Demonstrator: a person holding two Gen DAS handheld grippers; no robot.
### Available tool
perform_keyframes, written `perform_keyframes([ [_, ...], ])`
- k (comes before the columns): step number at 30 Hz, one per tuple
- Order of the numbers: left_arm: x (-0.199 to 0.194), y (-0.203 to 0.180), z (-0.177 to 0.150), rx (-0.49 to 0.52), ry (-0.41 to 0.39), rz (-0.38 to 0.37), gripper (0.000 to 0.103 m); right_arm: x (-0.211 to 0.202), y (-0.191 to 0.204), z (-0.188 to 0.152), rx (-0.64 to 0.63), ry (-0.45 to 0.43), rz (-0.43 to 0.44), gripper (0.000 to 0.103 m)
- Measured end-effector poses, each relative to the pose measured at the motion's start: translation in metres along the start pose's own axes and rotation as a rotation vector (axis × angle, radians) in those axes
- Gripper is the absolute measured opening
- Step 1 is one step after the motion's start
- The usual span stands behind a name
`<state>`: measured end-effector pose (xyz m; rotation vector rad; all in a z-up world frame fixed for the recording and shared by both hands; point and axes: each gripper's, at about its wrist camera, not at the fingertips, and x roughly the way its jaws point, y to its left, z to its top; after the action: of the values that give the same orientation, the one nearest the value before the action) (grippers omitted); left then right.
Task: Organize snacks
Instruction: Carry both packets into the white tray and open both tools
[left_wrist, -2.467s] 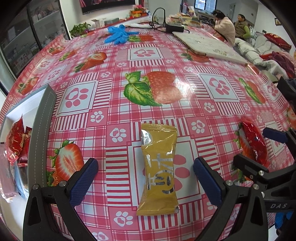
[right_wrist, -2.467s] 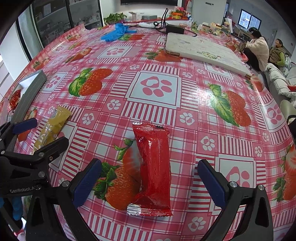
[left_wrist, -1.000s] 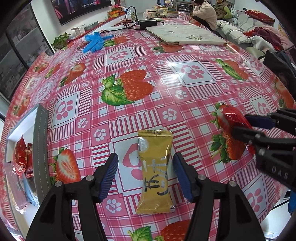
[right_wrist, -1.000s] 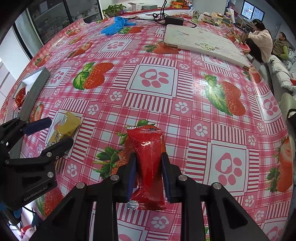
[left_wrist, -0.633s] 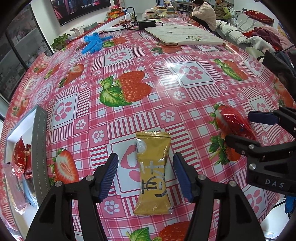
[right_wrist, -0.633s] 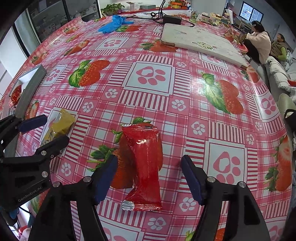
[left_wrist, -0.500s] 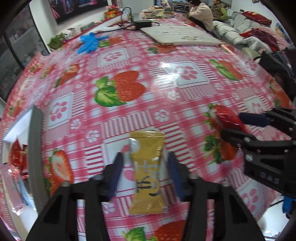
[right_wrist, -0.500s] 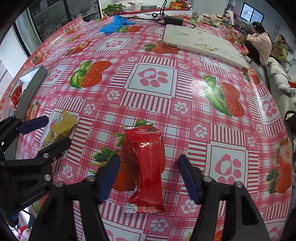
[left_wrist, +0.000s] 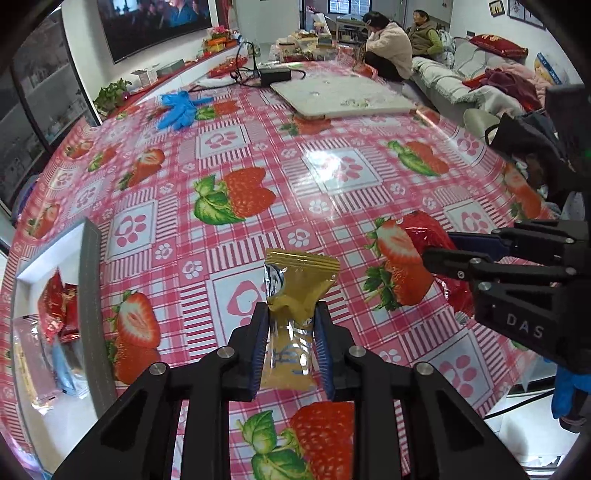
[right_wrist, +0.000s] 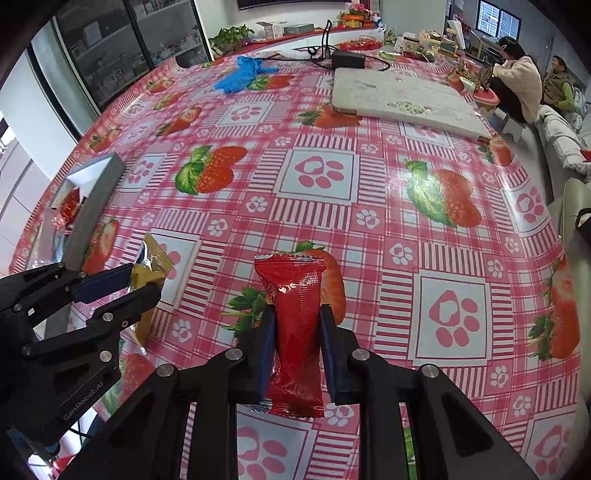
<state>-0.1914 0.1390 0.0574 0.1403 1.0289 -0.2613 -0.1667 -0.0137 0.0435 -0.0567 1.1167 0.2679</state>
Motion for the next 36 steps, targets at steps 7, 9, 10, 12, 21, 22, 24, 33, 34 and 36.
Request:
perform_keyframes([
  [7,-0.031,0.025,-0.007,-0.057,-0.048,0.01,0.027,-0.016,0.01,0.006,0.023,-0.023,0.059,0.024],
  [9,-0.041,0.035,-0.01,-0.079,-0.066,0.013,0.027,-0.022,0.017,0.008,0.014,-0.035,0.073,0.024],
  [10,-0.046,0.04,-0.012,-0.089,-0.075,0.017,0.027,-0.026,0.022,0.01,0.005,-0.042,0.079,0.024],
  [12,-0.056,0.05,-0.016,-0.106,-0.096,0.024,0.027,-0.033,0.033,0.014,-0.013,-0.053,0.091,0.024],
  [21,-0.093,0.119,-0.044,-0.21,-0.155,0.097,0.022,-0.051,0.1,0.035,-0.118,-0.079,0.181,0.024],
  [22,-0.097,0.13,-0.048,-0.229,-0.159,0.107,0.022,-0.05,0.109,0.038,-0.13,-0.076,0.193,0.024],
  [24,-0.099,0.146,-0.056,-0.263,-0.152,0.122,0.022,-0.047,0.131,0.044,-0.166,-0.07,0.212,0.024],
  [33,-0.055,0.121,-0.052,-0.289,-0.019,0.007,0.068,-0.026,0.174,0.047,-0.238,-0.033,0.233,0.024],
  [34,-0.044,0.111,-0.046,-0.292,0.001,0.004,0.076,-0.025,0.169,0.046,-0.229,-0.03,0.224,0.024],
  [36,-0.026,0.097,-0.039,-0.297,0.044,0.04,0.078,-0.025,0.152,0.042,-0.206,-0.029,0.19,0.024],
])
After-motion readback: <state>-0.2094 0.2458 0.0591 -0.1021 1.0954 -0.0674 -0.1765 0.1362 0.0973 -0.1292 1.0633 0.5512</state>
